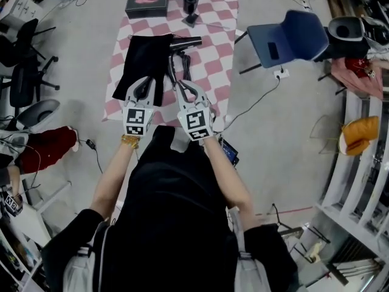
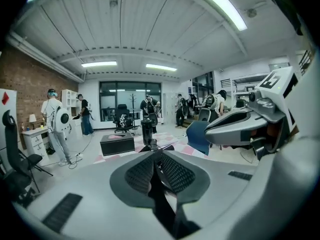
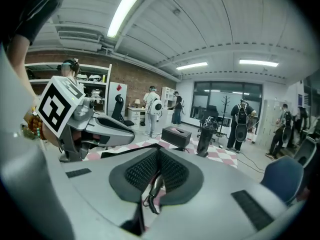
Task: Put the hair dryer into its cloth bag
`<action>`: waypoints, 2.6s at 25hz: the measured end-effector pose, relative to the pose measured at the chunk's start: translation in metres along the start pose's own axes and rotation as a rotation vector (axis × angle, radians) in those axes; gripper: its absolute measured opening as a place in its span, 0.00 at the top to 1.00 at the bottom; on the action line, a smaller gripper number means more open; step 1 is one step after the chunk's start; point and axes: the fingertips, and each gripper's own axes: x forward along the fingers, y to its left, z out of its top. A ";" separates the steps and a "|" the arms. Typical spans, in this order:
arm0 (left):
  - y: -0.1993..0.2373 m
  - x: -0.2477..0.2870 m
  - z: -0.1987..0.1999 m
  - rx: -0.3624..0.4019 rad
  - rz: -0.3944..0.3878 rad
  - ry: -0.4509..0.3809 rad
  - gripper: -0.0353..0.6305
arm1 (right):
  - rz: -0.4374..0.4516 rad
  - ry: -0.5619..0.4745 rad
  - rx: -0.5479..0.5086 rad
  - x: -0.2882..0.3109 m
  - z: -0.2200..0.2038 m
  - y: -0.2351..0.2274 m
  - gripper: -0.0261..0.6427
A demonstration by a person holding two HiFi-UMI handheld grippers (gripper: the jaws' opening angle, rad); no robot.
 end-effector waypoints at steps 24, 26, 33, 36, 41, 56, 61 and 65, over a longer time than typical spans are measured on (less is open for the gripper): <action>0.037 0.172 -0.053 -0.010 -0.042 0.255 0.72 | -0.002 0.166 0.048 0.063 -0.051 -0.036 0.93; 0.037 0.178 -0.061 -0.023 -0.038 0.278 0.72 | 0.006 0.171 0.042 0.062 -0.054 -0.036 0.93; 0.040 0.190 -0.073 -0.023 -0.019 0.312 0.75 | 0.020 0.184 0.040 0.062 -0.062 -0.036 0.93; 0.040 0.186 -0.073 -0.001 -0.019 0.306 0.90 | 0.016 0.186 0.042 0.060 -0.064 -0.040 0.93; 0.029 0.161 -0.060 0.052 -0.089 0.245 0.92 | 0.010 0.187 0.058 0.058 -0.068 -0.045 0.93; -0.046 0.018 -0.108 0.343 -0.557 0.194 0.92 | 0.120 0.216 0.085 0.083 -0.080 -0.029 0.93; -0.051 0.008 -0.123 0.286 -0.556 0.211 0.91 | 0.244 0.280 0.086 0.107 -0.094 -0.003 0.93; -0.026 0.014 -0.103 0.070 -0.450 0.223 0.80 | 0.282 0.314 0.069 0.122 -0.099 0.005 0.93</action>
